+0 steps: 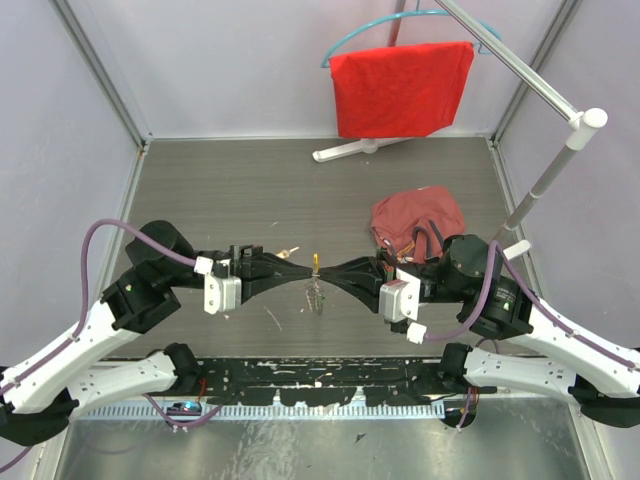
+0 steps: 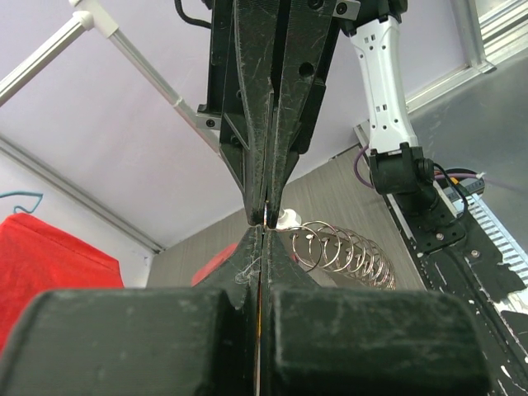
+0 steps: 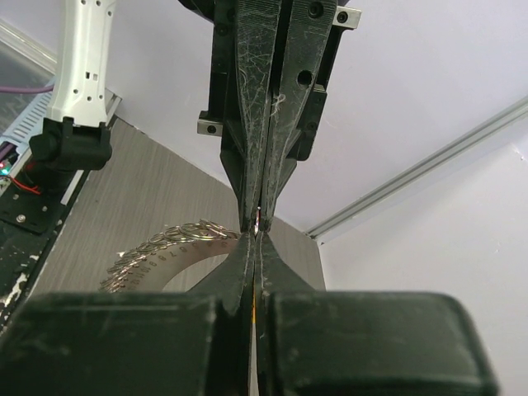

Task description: Put the keys on the keyring

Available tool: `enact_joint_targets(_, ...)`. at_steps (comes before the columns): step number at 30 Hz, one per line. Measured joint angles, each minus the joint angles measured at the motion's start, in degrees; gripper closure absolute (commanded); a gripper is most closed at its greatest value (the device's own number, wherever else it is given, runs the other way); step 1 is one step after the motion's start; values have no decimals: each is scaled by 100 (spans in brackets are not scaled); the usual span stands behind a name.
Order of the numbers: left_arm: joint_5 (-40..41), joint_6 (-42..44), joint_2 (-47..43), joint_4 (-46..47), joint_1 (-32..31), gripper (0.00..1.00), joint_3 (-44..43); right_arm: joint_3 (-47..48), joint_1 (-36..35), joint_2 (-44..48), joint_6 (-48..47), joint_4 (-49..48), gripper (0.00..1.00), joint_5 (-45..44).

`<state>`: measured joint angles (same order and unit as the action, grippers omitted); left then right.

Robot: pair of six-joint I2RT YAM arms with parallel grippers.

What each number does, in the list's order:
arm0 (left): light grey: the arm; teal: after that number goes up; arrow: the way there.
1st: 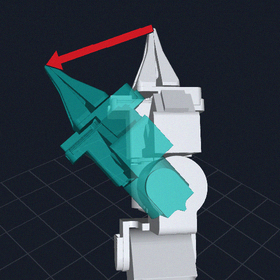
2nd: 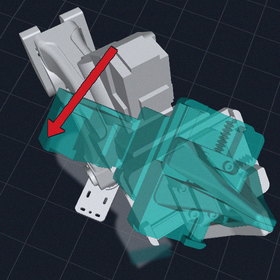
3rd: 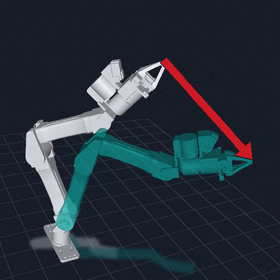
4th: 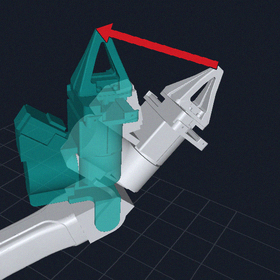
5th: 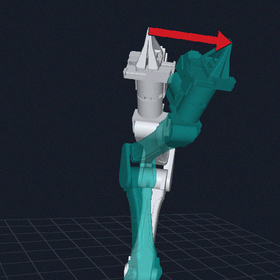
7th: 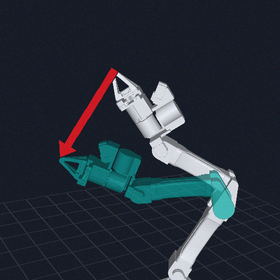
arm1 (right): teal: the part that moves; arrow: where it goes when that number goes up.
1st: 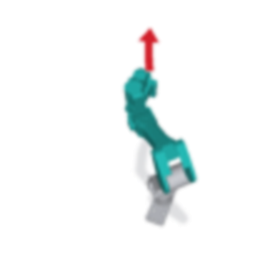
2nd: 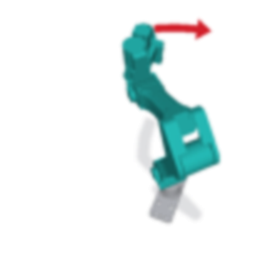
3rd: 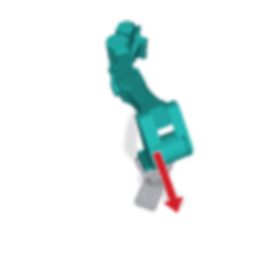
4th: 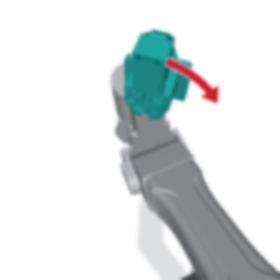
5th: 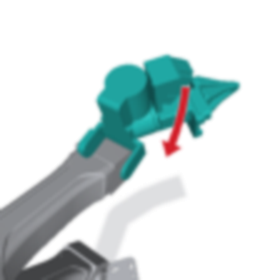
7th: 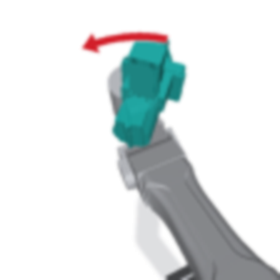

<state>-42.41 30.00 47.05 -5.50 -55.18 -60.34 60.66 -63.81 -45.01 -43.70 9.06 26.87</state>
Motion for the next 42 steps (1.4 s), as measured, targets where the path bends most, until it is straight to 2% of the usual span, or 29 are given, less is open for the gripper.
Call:
enact_joint_targets(1, -2, 0, 0, 0, 0, 100, 0, 0, 0, 0, 0, 0, 99, -2)
enact_joint_targets(3, -17, 0, 0, -2, 0, 90, 0, 0, 0, 0, 4, -2, 99, -2)
enact_joint_targets(6, -42, -4, 4, 2, 0, 81, -2, 0, 0, 0, 11, -31, 99, -2)
enact_joint_targets(11, -59, -20, 37, 4, 0, 79, -7, -2, 0, 0, 33, -96, 99, -2)
enact_joint_targets(21, -59, -63, 52, 74, 0, 80, -7, -2, 0, -2, 46, -129, 99, -2)
enact_joint_targets(24, -59, -90, 52, 149, 0, 87, -7, -2, 0, -7, 46, -127, 99, -7)
enact_joint_targets(27, -59, -118, 52, 173, 0, 99, -7, -2, 0, -28, 46, -131, 99, -20)
enact_joint_targets(32, -59, -127, 52, 173, 0, 100, -7, -2, 0, -35, 52, -133, 99, -24)
enact_joint_targets(33, -57, -127, 52, 170, 0, 100, -7, -2, 0, -35, 52, -133, 93, -24)
enact_joint_targets(35, -55, -122, 52, 164, 0, 100, -7, -2, 0, -35, 57, -133, 73, -26)
enact_joint_targets(37, -50, -109, 52, 142, 0, 100, -7, -2, 0, -37, 76, -138, 61, -46)
enact_joint_targets(40, -11, -66, 52, 24, -2, 100, -7, -2, 0, -33, 83, -133, 54, -170)
enact_joint_targets(42, 59, -39, 35, -70, -2, 100, -7, -2, 0, -4, 79, -120, 53, -260)
